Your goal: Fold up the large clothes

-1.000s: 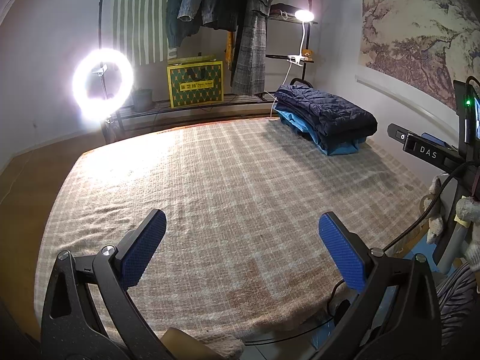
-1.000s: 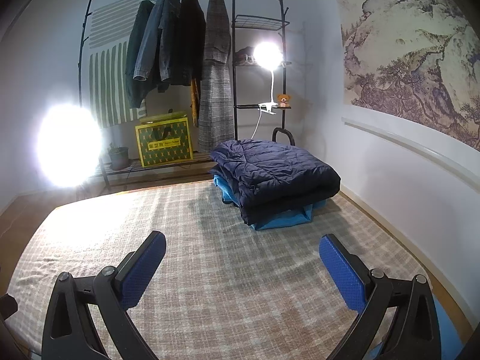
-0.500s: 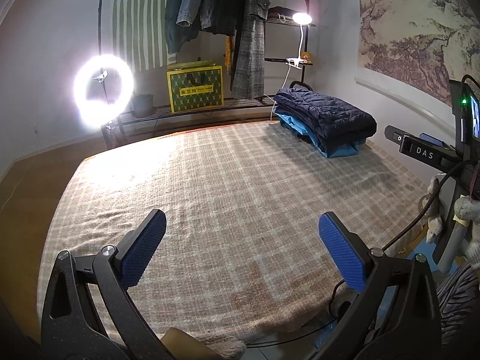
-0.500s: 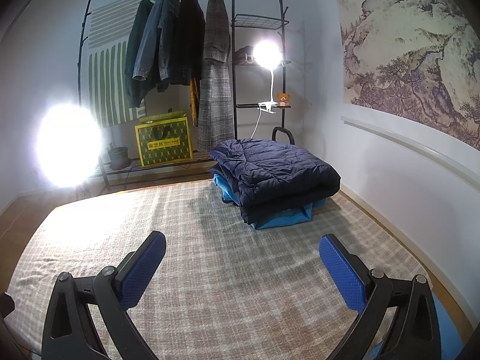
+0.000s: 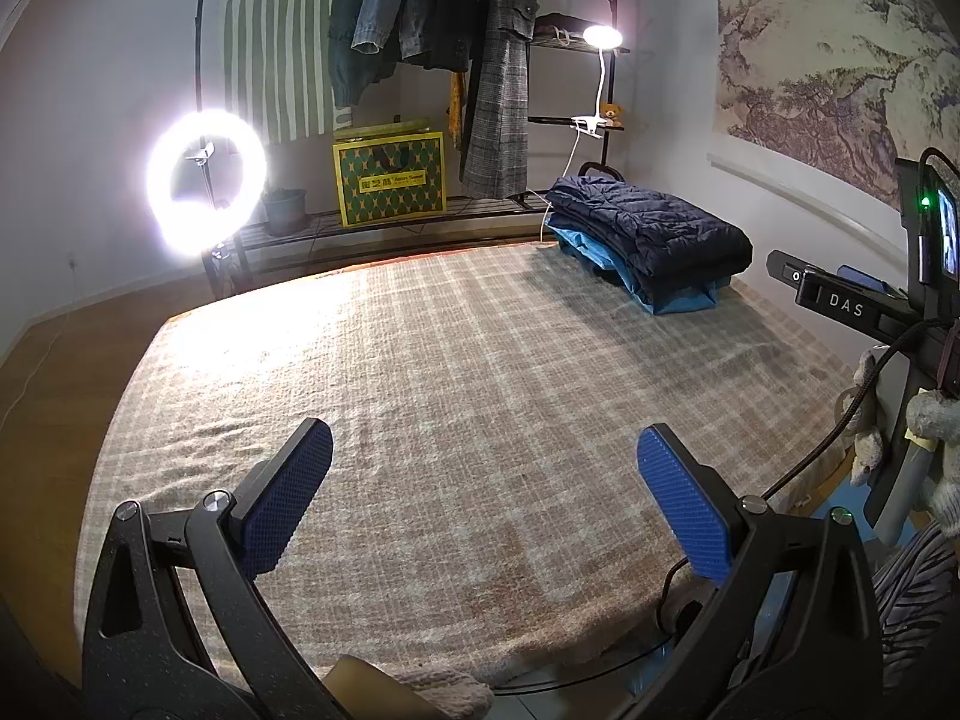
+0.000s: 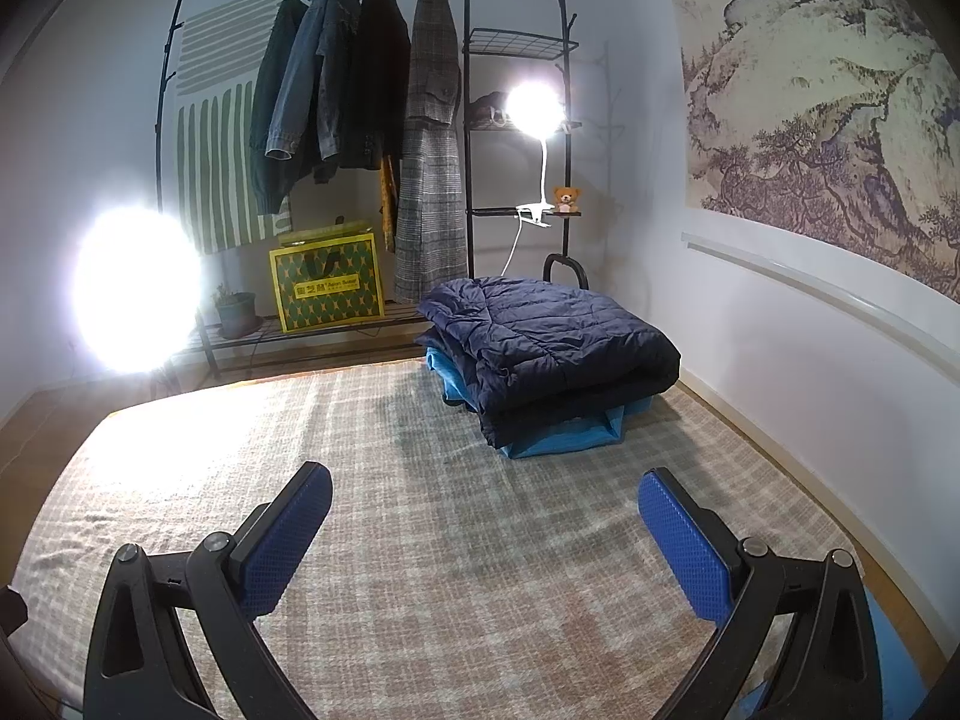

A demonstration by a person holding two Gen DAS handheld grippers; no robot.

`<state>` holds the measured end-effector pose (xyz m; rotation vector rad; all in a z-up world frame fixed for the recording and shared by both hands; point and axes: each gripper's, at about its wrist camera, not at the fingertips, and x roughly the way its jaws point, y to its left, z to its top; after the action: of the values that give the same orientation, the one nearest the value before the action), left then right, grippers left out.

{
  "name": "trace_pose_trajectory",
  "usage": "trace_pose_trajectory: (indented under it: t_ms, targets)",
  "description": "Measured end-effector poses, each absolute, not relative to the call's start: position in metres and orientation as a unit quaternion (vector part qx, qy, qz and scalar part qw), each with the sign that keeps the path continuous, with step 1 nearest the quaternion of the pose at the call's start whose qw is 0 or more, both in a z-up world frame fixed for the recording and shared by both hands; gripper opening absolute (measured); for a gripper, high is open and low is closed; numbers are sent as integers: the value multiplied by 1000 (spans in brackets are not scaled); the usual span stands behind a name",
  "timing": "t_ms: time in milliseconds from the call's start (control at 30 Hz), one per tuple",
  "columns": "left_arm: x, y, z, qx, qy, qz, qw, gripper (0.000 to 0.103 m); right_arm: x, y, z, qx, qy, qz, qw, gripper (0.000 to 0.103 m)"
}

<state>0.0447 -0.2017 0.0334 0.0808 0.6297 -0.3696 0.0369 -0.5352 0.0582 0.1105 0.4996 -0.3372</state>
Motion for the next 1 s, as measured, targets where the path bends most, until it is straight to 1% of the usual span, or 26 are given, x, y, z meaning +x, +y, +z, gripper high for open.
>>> trace_pose_trajectory:
  t_ms: [1000]
  targets:
    - [41, -205, 33, 39, 304, -182, 934, 103, 36, -537, 56, 54, 248, -168, 953, 103]
